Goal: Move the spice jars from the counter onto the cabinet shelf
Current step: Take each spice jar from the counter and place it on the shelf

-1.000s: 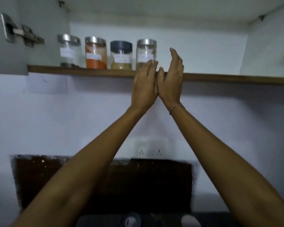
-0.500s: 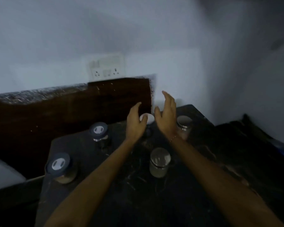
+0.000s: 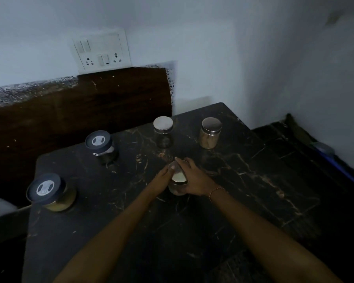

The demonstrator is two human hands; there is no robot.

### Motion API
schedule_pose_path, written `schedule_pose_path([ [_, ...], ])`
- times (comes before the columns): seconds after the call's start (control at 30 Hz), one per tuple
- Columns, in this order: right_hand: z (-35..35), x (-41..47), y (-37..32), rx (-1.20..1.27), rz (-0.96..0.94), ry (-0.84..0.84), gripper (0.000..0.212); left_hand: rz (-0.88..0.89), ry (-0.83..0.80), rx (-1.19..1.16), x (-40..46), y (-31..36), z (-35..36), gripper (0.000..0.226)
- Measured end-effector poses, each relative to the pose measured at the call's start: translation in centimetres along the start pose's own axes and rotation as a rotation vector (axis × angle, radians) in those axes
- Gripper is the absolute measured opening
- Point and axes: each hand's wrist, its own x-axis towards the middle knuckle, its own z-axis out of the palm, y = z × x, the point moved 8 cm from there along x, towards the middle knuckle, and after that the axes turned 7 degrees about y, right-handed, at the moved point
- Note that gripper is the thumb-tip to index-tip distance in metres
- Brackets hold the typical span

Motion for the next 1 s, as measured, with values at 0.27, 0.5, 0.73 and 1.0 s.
schedule_pose_path([
  [0.27,-4.4,1.5,-2.9,0.168,-0.044,0.096,0.089,-0.088,0.03,-0.168,-1.5,2.7,-2.2,0.054],
  [0.5,-10.7,2.0,-8.7,0.828,-0.117,-0.048,0.063,0.03,-0.052,-0.413,-2.6,9.4,-5.1,0.057],
  [0.73,-12.3,1.9,-13.4,1.368,-0.147,-0.03,0.048,0.195,-0.128,-0.543,-4.7,15.4,-6.6,0.072],
  [1.0,-14.7,2.0,-15.6,1.042,-0.055,0.464,0.03,0.324,0.216,-0.399,-6.3,18.5,-9.5,0.059],
])
